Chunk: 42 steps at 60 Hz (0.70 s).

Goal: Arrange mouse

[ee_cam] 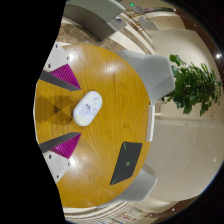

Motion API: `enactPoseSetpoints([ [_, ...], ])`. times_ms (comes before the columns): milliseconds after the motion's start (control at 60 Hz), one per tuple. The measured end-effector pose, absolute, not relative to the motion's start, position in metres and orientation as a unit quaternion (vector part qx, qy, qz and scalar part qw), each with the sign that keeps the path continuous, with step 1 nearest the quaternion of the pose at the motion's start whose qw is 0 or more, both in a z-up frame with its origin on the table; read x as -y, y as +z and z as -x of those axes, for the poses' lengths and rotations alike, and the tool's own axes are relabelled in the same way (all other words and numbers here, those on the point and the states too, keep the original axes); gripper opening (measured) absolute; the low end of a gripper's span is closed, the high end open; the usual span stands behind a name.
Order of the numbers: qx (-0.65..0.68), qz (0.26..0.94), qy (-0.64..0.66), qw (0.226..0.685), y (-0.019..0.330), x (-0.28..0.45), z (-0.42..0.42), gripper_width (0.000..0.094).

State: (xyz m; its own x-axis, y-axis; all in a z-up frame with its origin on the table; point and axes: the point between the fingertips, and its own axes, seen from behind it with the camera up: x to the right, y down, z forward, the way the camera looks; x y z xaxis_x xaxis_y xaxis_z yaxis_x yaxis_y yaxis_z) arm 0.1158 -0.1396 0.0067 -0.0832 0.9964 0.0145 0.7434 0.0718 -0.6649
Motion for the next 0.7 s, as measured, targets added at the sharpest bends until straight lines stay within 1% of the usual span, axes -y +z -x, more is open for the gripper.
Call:
enactPoseSetpoints([
  [217,0.686,0.638,0.244,0.248,-0.015,0.135,-0.077,0.0870],
  [400,0.673,0.650,0.242,0.256,-0.016,0.125,-0.047,0.0870],
  [500,0.666,0.662,0.241,0.246,-0.018,0.124,-0.039,0.0857],
  [550,0.665,0.664,0.244,0.239,-0.019,0.126,-0.038,0.0795],
  [567,0.665,0.663,0.245,0.240,-0.019,0.126,-0.037,0.0745],
  [633,0.669,0.660,0.244,0.241,-0.018,0.129,-0.037,0.0496],
  [683,0.669,0.661,0.238,0.244,-0.019,0.127,-0.038,0.0484],
  [700,0.669,0.661,0.237,0.246,-0.019,0.126,-0.038,0.0464],
])
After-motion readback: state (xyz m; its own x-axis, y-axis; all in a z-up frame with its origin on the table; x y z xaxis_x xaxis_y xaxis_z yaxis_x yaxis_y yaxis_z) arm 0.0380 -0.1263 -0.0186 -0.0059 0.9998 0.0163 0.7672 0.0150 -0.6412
